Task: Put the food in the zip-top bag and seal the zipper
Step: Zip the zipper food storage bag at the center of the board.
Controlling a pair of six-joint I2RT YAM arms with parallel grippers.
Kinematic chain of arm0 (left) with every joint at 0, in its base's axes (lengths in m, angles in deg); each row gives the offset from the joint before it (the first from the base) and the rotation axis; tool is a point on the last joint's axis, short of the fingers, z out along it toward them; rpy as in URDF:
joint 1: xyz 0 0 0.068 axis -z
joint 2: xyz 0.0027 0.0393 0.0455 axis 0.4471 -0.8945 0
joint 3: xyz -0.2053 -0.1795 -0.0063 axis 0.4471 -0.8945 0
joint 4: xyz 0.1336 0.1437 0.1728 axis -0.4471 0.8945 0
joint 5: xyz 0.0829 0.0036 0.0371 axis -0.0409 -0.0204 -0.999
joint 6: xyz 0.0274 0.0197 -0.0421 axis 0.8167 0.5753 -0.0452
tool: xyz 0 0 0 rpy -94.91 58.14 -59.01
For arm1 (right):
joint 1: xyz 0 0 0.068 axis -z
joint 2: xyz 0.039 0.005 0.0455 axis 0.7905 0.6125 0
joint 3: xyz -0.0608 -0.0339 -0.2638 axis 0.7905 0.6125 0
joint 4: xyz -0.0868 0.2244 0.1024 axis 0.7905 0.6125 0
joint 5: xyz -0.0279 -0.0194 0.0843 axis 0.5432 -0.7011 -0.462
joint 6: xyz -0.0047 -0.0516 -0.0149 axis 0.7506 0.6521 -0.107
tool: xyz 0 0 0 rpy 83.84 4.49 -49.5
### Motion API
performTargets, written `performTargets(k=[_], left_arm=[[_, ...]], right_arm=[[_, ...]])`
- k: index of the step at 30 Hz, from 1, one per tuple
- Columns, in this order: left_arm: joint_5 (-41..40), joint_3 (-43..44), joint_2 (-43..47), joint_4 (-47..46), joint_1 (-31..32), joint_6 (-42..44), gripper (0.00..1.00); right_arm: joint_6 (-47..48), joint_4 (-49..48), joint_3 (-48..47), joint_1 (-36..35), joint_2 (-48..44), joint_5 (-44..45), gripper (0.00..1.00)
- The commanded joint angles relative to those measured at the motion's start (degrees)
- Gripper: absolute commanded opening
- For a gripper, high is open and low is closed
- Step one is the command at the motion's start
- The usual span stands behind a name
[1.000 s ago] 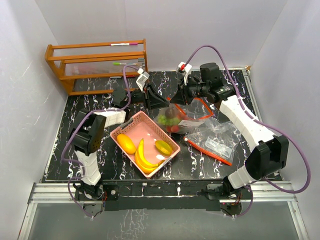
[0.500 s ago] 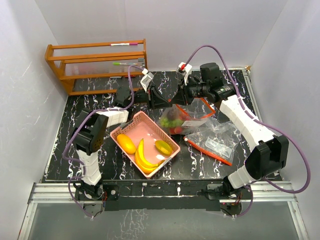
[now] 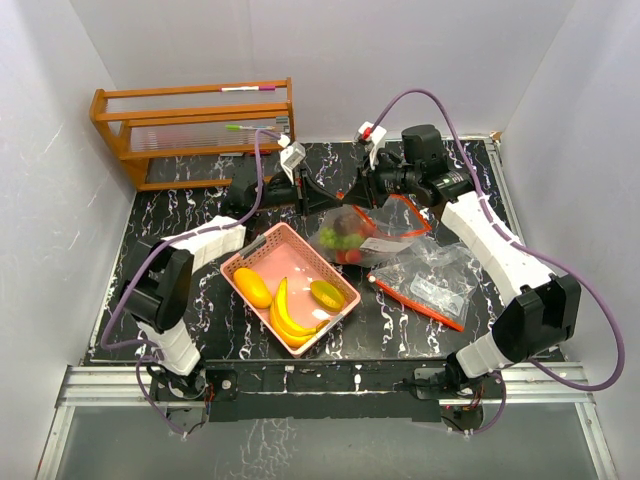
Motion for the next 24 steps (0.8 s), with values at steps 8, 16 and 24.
performTargets(k=[8, 16, 24], left_arm=[[-1.7, -2.7, 5.7, -1.7, -4.6, 0.7, 0.0], [-2.6, -3.6, 5.4, -3.1, -7.2, 0.2, 0.0], [-5.4, -3.1, 4.7, -3.4, -9.4, 0.2, 0.0]], right_arm=[[5.6, 3.7, 1.4, 2.4, -3.4, -0.1, 0.08], [5.4, 6.2, 3.3, 5.5, -7.2, 1.3, 0.08], [3.8, 10.2, 5.1, 5.7, -10.3, 5.7, 0.08]])
